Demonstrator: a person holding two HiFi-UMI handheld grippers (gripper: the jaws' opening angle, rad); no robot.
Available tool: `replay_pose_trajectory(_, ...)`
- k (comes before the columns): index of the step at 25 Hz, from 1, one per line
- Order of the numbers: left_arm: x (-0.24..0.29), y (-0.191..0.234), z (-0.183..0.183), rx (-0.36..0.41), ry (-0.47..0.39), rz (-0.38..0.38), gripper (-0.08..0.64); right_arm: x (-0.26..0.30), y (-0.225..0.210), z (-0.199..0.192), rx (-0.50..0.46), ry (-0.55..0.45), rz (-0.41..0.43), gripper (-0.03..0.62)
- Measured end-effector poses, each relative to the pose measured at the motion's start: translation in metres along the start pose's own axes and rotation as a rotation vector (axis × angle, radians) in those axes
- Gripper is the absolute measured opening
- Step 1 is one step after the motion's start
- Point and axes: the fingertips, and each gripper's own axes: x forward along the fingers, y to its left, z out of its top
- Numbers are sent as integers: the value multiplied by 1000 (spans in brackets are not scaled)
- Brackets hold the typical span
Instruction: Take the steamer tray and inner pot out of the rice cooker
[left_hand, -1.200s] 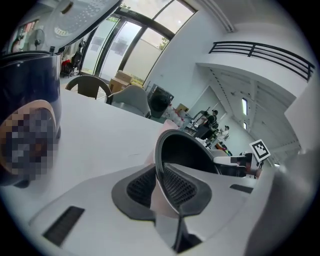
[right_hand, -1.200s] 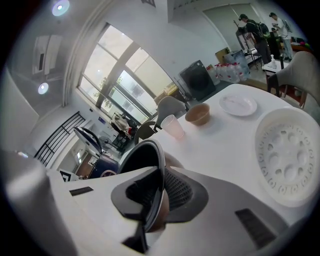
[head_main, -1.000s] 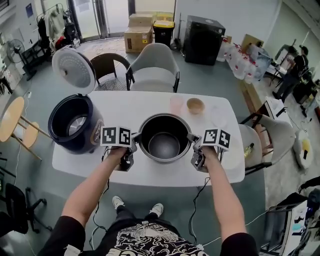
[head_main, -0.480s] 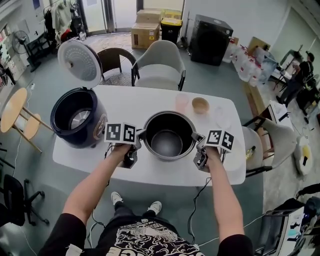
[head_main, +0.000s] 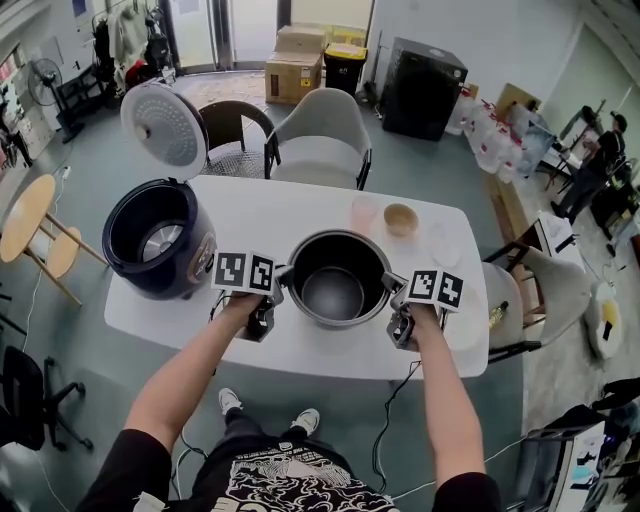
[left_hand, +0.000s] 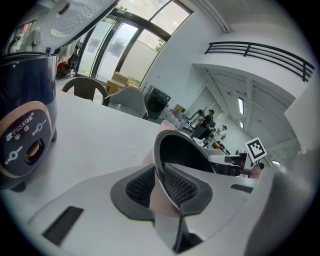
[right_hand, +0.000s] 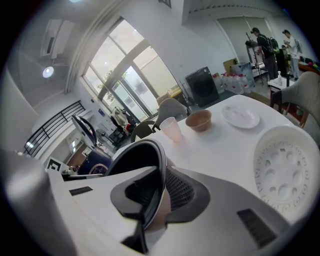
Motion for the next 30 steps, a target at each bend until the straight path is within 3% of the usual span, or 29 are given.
replay_pose_trajectory(7,-8,0,11,49,-18,34,71,-9,2,14,-125,-45,-52,67)
replay_pose_trajectory(12,-28,-15,28,159,-72,67,62,-24,34,35,-231,-113,-43,66)
replay_pose_trajectory(22,-127,-37,91,326,-315,76,28,-55,180,60,-427,-314,59,35)
replay_pose_trajectory(30,-225,-8,126,462,-470,125,15,-69,283,51,-553,-451,37,14)
